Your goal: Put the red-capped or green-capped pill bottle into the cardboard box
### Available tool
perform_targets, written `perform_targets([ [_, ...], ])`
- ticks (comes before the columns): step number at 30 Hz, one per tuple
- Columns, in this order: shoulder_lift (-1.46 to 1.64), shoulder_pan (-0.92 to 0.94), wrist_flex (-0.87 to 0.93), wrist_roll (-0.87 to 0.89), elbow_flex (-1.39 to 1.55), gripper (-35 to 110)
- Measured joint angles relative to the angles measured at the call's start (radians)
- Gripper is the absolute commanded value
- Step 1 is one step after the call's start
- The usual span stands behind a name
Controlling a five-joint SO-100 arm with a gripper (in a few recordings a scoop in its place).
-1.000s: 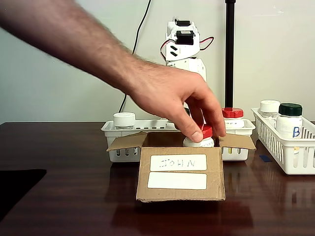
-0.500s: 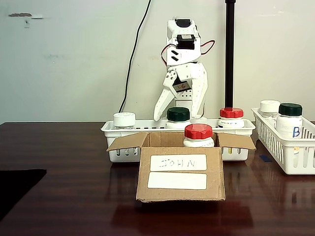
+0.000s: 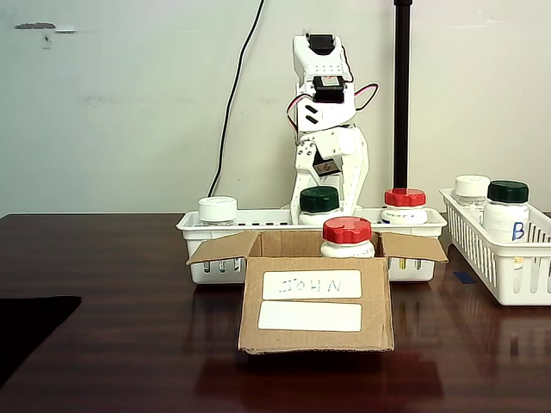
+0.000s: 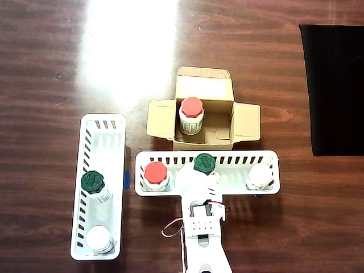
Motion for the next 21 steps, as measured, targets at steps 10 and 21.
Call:
perform_targets([
  [10, 0.026, 0.011, 0.049, -0.015, 0.0, 11],
  [21, 0.144, -0.011, 0.318, -0.074, -0.074, -1],
])
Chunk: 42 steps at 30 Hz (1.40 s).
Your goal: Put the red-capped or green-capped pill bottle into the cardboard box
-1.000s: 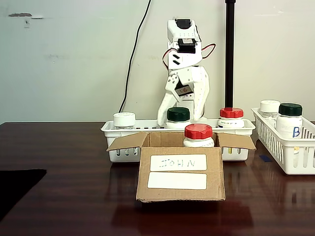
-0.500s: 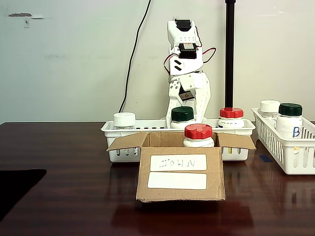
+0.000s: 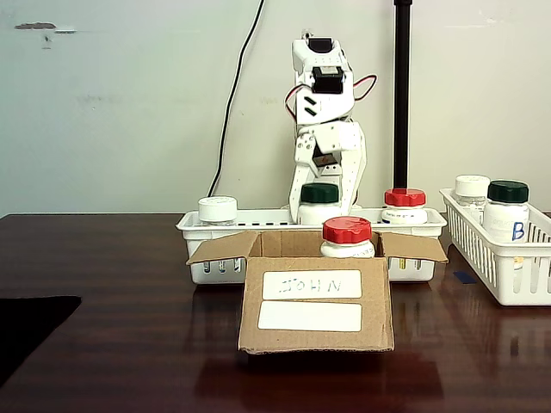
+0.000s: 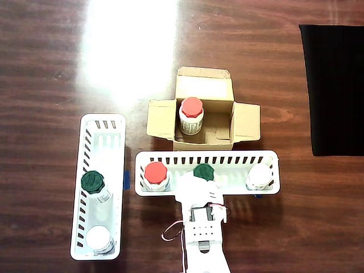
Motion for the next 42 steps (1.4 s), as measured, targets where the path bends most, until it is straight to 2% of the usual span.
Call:
perform_targets([
  [6, 0.04, -0.038, 0.189, -0.055, -0.192, -1],
  [12, 0.04, -0.02, 0.259, -0.015, -0.308, 3],
  [14, 0.054, -0.003, 0.299, 0.008, -0.311, 13],
  [22, 0.164, 0.078, 0.382, 0.103, -0.287, 71],
  [26, 0.127, 0.072, 0.339, 0.081, -0.287, 86],
  [42, -0.124, -0.028, 0.06, -0.011, -0.235, 83],
])
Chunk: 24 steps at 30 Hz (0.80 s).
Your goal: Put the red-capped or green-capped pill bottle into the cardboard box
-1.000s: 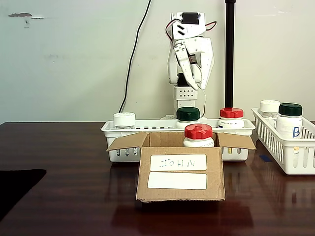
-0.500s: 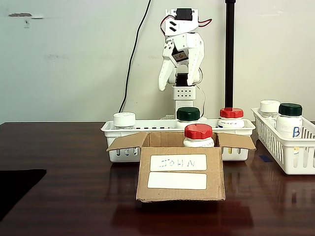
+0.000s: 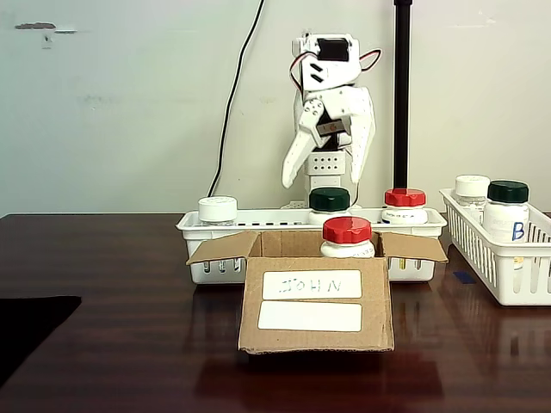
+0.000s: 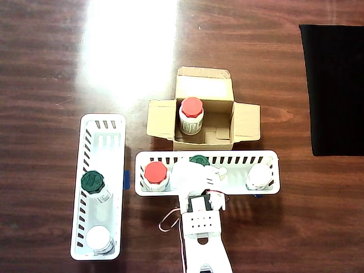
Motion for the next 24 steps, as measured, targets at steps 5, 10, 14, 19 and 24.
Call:
perform_targets([
  [5, -0.066, -0.005, -0.058, -0.002, 0.0, 83],
  [10, -0.106, -0.005, -0.12, -0.002, 0.012, 83],
  [14, -0.109, -0.005, -0.173, 0.006, 0.061, 83],
  [19, -0.114, -0.005, -0.233, -0.002, 0.115, 83],
  [24, -0.16, -0.005, -0.296, -0.003, 0.141, 80],
])
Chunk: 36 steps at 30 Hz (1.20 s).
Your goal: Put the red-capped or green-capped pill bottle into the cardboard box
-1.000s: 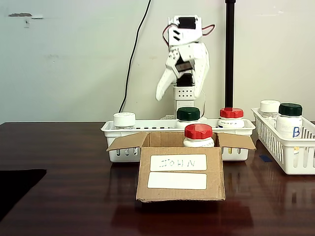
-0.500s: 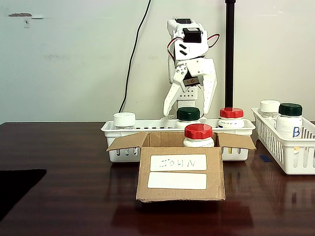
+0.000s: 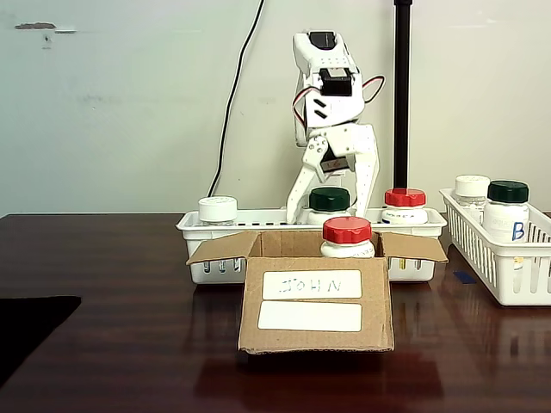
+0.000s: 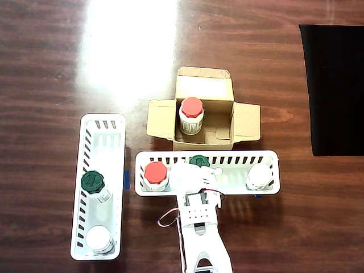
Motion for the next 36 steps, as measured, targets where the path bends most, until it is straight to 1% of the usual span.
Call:
perform_targets([
  [3, -0.025, 0.0, -0.025, 0.0, 0.0, 74],
  [6, -0.037, 0.0, -0.029, 0.0, 0.0, 62],
  [14, -0.04, 0.0, -0.029, -0.006, 0.0, 10],
  [17, -0.04, 0.0, -0.02, -0.018, 0.0, -4],
  [19, -0.038, 0.0, -0.006, -0.018, -0.003, -3],
  [23, -0.017, 0.002, 0.121, -0.037, -0.055, 0],
  [29, 0.067, 0.0, 0.402, -0.072, -0.232, 0],
  [36, 0.064, 0.003, 0.696, -0.104, -0.532, 0],
])
